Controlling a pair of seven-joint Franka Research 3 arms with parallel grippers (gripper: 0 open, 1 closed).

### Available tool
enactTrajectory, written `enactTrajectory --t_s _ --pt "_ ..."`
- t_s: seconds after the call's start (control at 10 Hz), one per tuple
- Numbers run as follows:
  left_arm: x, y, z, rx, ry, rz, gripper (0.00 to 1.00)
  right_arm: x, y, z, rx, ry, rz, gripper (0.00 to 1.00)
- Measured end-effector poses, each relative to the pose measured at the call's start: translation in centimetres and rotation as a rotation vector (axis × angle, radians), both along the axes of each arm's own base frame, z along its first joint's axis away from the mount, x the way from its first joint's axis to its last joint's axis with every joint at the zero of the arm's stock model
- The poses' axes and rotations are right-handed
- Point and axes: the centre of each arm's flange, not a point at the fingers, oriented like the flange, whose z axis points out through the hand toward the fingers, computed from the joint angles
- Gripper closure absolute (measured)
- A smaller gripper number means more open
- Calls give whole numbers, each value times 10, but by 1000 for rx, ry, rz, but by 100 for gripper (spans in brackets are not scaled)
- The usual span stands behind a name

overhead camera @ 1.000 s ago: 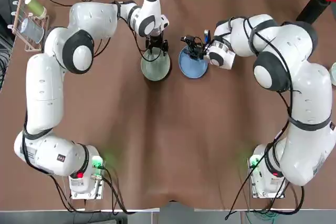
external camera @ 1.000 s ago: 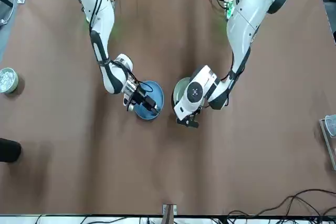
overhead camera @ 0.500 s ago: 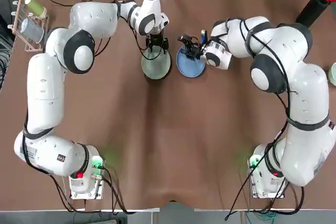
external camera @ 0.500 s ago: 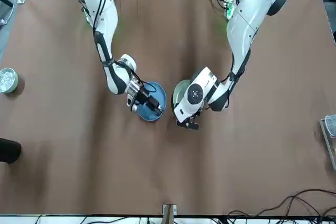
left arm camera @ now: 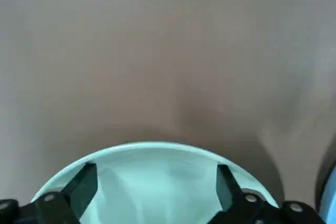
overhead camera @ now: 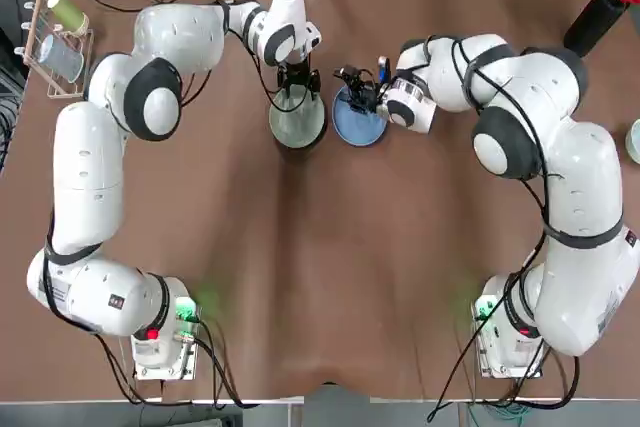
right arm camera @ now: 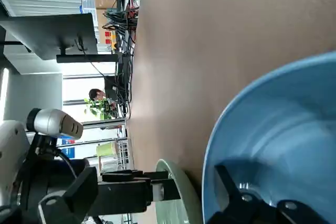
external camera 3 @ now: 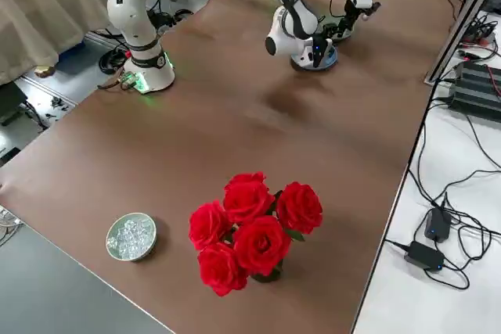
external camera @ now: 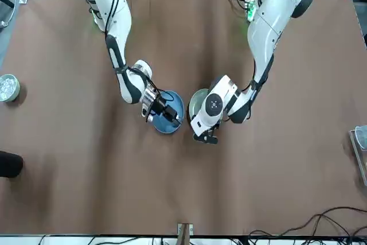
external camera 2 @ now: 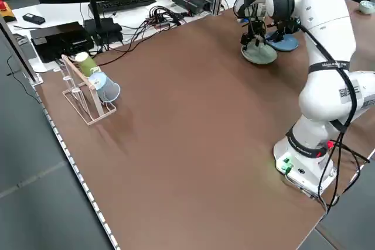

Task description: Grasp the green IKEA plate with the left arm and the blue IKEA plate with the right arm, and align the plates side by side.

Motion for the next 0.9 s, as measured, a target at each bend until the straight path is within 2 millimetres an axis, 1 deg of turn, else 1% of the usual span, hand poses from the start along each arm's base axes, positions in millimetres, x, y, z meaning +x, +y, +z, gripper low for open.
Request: enactTrajectory --t_s 0.5,0.9 --pt "1 0 0 -1 -1 1 0 1 13 -1 10 -4 7 2" --pt "3 -1 3 -5 -8 3 0 -1 17 -1 14 -1 7 2"
